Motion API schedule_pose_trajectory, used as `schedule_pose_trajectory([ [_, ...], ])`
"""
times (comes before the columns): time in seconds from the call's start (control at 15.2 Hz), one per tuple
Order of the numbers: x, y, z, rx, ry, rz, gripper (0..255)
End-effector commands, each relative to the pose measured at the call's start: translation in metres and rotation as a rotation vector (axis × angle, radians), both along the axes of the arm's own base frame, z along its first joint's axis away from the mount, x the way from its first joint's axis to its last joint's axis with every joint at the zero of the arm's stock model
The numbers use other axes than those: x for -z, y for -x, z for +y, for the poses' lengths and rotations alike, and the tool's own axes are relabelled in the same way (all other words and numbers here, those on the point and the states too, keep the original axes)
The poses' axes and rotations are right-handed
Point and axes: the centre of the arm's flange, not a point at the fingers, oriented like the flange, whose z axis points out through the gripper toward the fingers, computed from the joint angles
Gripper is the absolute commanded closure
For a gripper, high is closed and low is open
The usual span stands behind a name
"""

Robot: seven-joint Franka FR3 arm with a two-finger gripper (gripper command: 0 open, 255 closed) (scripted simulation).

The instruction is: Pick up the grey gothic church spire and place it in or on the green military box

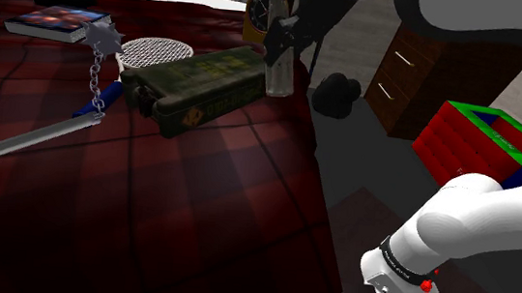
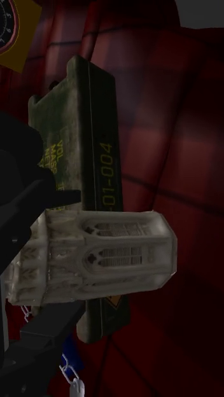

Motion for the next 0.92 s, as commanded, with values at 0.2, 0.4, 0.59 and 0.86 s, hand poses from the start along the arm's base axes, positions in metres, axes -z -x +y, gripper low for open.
schedule_pose_trajectory([
  [0.2, 0.009, -0.05, -0.003, 0.0, 0.0, -0.001, 255],
  [0.4, 0.019, -0.088, -0.006, 0.0, 0.0, -0.001, 255],
  [0.59, 0.03, -0.127, -0.008, 0.0, 0.0, -0.001, 255],
  [0.86, 0.044, -0.177, -0.012, 0.0, 0.0, -0.001, 255],
])
